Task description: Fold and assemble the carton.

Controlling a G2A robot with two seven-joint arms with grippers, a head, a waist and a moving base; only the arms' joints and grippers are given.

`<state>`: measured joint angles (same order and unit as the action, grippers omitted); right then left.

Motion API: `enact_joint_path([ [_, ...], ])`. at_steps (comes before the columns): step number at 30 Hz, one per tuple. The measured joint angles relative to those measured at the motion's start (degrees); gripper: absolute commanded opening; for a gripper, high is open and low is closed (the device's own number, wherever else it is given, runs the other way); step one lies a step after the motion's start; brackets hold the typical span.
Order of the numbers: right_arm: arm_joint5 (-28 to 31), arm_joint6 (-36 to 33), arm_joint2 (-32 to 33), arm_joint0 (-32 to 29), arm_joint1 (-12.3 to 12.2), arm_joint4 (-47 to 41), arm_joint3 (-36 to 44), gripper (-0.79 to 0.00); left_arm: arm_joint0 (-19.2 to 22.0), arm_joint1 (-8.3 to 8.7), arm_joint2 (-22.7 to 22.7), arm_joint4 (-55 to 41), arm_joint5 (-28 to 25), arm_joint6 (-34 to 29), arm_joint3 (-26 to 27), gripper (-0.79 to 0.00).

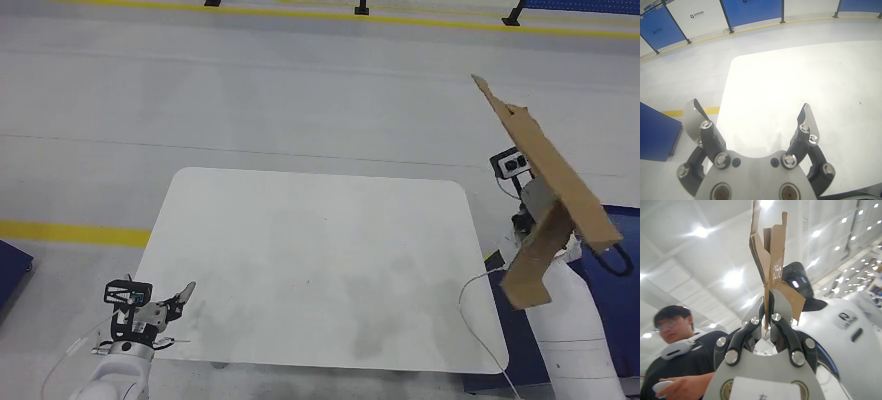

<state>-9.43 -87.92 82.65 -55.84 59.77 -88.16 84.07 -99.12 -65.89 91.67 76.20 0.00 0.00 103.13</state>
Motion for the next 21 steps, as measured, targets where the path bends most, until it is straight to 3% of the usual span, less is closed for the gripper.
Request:
enact_joint_path([
  [4, 6.8, -0.1, -1.8, -1.2, 0.4, 5.3, 1.0, -0.785, 0.0, 0.0, 0.0, 0.0, 0.0, 0.0, 0.0, 0.0],
  [11, 24.5, -0.1, -5.3, -2.7, 0.2, 16.9, 1.5, -0.785, 0.0, 0.0, 0.0, 0.0, 0.0, 0.0, 0.0, 0.0],
  [21, 24.1, -0.1, -5.5, -2.7, 0.2, 15.5, 1.4, -0.785, 0.0, 0.0, 0.0, 0.0, 0.0, 0.0, 0.0, 0.0],
])
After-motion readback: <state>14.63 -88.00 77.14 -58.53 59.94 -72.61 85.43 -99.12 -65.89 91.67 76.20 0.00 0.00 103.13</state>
